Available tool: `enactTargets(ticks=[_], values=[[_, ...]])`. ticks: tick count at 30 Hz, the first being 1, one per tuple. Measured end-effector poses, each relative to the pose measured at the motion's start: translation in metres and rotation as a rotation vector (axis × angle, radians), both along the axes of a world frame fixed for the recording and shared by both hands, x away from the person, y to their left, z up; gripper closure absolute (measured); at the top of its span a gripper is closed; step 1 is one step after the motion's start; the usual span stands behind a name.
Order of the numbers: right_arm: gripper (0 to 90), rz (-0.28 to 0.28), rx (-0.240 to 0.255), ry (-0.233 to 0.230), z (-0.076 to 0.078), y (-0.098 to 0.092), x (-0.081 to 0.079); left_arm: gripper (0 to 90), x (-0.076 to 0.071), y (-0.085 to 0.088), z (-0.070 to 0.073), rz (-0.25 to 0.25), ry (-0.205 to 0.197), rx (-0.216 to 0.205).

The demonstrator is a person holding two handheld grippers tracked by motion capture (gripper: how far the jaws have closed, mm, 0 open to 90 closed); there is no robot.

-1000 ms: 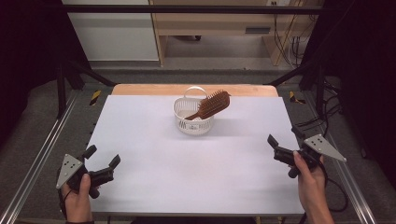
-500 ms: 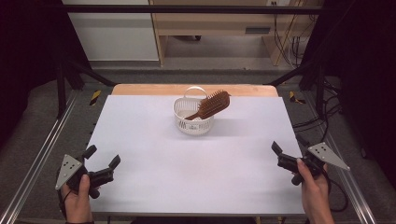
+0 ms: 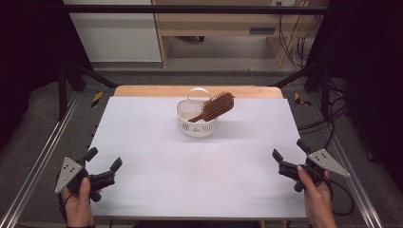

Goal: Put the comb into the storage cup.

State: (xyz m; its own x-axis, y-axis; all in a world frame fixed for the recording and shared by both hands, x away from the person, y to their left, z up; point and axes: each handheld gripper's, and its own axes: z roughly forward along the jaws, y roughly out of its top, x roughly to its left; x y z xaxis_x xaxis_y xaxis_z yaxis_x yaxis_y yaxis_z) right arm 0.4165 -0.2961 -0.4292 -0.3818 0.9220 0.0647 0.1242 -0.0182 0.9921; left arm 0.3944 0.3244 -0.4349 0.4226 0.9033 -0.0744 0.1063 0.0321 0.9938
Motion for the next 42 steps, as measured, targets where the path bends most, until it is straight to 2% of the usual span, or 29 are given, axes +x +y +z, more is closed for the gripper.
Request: enactTargets(ticks=[29,42], values=[[2.2,0.076,-0.021,0.022,-0.010,0.017,0.001,1.2,-0.003,-0.003,0.003,-0.024,-0.034,-0.002],[2.2,0.099,-0.017,0.029,-0.013,0.023,0.002,1.0,-0.005,-0.006,0.005,-0.041,-0.065,0.006]])
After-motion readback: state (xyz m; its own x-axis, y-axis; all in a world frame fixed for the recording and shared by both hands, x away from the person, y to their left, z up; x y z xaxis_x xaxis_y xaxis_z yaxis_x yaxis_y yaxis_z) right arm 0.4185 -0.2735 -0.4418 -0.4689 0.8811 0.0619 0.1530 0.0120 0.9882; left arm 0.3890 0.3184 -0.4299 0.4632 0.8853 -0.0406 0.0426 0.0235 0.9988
